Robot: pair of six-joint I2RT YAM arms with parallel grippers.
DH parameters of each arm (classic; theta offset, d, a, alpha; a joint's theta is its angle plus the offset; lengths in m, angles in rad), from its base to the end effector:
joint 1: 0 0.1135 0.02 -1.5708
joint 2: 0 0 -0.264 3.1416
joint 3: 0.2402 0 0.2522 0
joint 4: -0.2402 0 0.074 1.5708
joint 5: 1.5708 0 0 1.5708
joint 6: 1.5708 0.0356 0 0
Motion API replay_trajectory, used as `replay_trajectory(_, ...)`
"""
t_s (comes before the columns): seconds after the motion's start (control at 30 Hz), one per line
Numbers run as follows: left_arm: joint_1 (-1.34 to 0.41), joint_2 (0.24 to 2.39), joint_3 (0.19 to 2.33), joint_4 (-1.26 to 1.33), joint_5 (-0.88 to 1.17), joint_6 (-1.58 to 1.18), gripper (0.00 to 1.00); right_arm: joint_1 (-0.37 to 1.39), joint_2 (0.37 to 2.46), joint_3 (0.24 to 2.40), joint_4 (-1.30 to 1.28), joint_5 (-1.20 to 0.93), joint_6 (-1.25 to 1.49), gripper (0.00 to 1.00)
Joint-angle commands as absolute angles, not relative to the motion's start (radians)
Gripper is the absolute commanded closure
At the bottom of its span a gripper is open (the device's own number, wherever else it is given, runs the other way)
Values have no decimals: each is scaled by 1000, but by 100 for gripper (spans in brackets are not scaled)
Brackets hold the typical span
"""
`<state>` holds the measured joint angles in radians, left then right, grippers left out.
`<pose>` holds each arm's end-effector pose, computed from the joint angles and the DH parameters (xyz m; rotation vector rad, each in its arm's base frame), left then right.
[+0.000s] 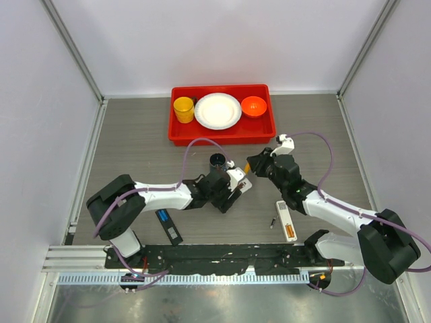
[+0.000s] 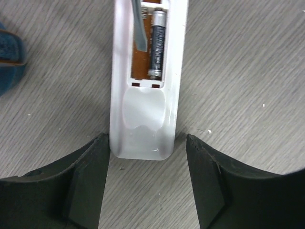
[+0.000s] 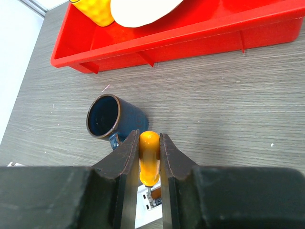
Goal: Unload the batteries from the remote control
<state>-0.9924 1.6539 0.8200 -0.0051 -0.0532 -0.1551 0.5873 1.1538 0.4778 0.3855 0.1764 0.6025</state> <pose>0.1788 -0.2704 0.1540 0.9775 2.2586 -0.4568 0.2084 0.1312 0.2172 0.1400 1.9042 0.6557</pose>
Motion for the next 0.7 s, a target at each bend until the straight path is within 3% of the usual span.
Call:
replay_trajectory(0.0, -1000, 1652, 854, -23, 67, -153, 33, 592, 1137, 486, 413, 210, 584, 99)
replay_trajectory(0.2, -1000, 1649, 848, -6, 176, -134, 35, 591, 1150, 494, 422, 207, 584, 99)
replay_trajectory(0.47, -999, 1628, 835, -6, -21, -161, 36, 594, 1131, 492, 407, 210, 575, 99)
replay_trajectory(0.67, -976, 1594, 805, 31, -3, -178, 37, 592, 1085, 480, 358, 248, 554, 99)
